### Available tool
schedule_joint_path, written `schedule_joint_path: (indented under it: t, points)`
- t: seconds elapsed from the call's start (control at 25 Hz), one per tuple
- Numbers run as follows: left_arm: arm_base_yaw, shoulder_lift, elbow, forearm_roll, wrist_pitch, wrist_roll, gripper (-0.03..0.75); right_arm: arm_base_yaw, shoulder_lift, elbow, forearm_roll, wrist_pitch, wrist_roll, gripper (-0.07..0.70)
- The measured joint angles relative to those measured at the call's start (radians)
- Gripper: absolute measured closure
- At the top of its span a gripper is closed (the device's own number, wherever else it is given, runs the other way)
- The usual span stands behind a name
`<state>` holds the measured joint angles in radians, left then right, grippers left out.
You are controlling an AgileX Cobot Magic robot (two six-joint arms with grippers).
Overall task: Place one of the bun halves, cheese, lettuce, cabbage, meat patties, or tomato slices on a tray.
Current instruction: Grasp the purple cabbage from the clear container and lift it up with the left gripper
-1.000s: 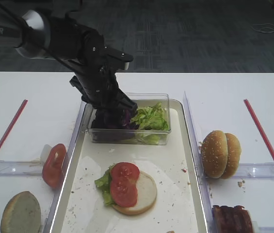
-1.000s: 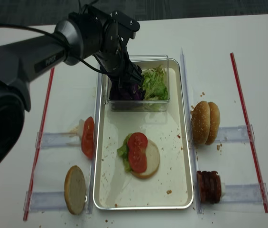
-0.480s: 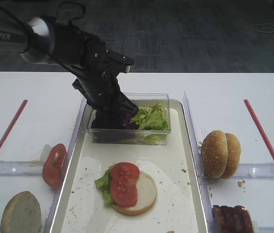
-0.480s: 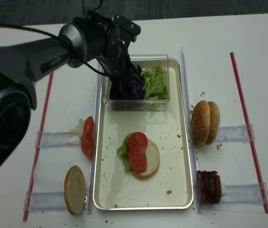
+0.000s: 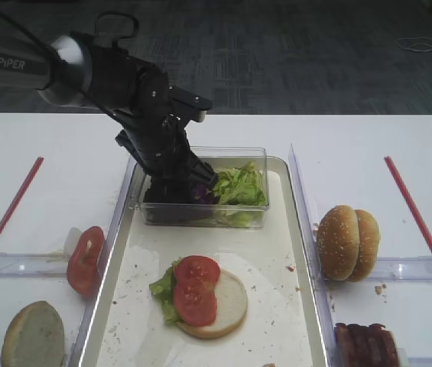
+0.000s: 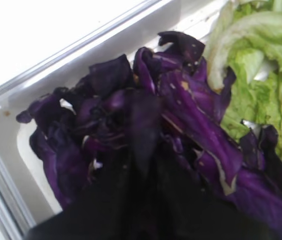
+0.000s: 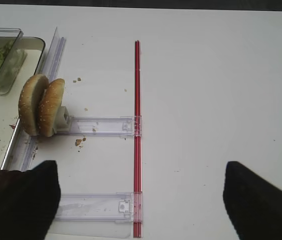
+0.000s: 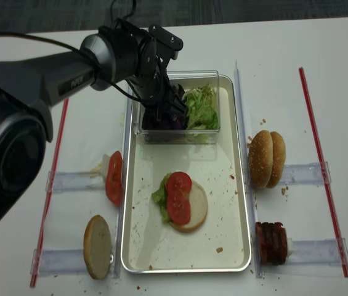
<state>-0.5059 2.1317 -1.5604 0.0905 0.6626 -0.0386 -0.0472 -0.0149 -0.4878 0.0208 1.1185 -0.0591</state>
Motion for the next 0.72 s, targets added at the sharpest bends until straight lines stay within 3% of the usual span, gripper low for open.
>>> schedule_joint_path:
  t: [0.28, 0.52, 0.72]
  points:
    - [0.0, -0.011, 0.0, -0.002, 0.008, 0.009, 0.669, 0.0, 0.0, 0.0, 0.0, 0.0, 0.0, -0.053]
    - [0.0, -0.125, 0.0, -0.002, 0.025, 0.011, 0.669, 0.0, 0.0, 0.0, 0.0, 0.0, 0.0, -0.053]
    - [0.0, -0.224, 0.0, -0.002, 0.068, 0.016, 0.669, 0.0, 0.0, 0.0, 0.0, 0.0, 0.0, -0.053]
